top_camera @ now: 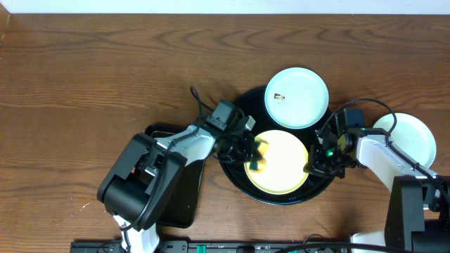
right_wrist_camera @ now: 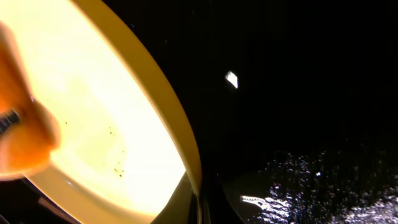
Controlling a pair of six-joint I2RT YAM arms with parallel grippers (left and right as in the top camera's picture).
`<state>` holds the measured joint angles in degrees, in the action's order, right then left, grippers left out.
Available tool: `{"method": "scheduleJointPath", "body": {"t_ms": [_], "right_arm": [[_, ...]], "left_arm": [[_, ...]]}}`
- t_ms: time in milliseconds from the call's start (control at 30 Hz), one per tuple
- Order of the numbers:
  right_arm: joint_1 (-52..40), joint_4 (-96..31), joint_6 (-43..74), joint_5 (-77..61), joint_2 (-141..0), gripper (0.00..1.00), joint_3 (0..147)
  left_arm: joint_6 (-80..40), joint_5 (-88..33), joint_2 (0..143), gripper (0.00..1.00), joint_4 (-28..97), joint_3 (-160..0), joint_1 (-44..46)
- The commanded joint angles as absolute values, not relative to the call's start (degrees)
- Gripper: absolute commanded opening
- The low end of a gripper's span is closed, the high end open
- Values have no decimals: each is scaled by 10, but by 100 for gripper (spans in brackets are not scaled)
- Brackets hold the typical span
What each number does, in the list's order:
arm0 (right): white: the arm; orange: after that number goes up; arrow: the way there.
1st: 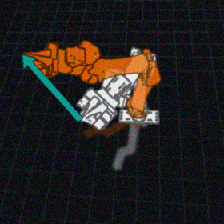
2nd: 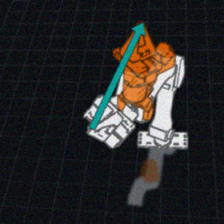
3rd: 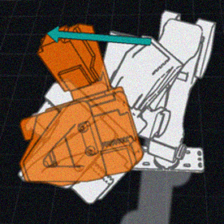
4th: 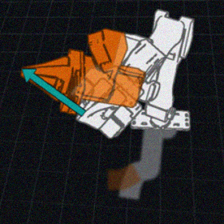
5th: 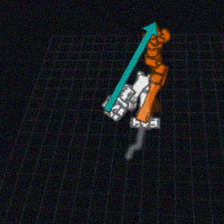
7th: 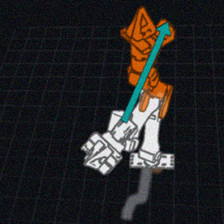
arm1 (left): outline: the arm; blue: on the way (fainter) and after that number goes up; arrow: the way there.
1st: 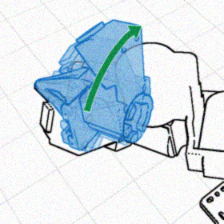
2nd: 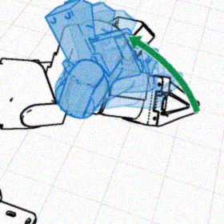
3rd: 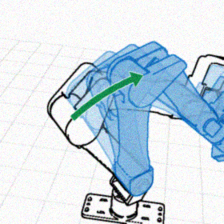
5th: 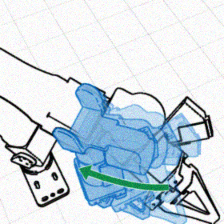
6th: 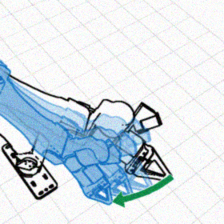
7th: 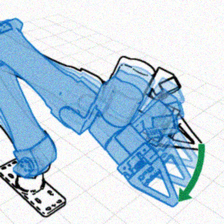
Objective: Clean dirty plates on tray and stack at the side
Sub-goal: 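Scrub the yellow plate with the left sponge while the right gripper holds it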
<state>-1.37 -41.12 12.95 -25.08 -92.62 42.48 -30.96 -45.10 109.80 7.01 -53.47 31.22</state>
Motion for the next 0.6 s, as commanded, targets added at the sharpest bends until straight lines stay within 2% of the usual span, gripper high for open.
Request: {"method": "scheduleJointPath", "body": {"t_ms": [0, 100, 567], "right_arm": [[-12, -414, 121, -213, -937, 1, 415], [-12, -415, 121, -212, -937, 1, 415], [-12, -416, 119, -195, -937, 1, 415]], "left_arm": [[-249, -283, 1126, 7, 120, -547, 298], [-229, -245, 1126, 8, 154, -576, 299], [-181, -209, 1092, 7, 205, -668, 357]]}}
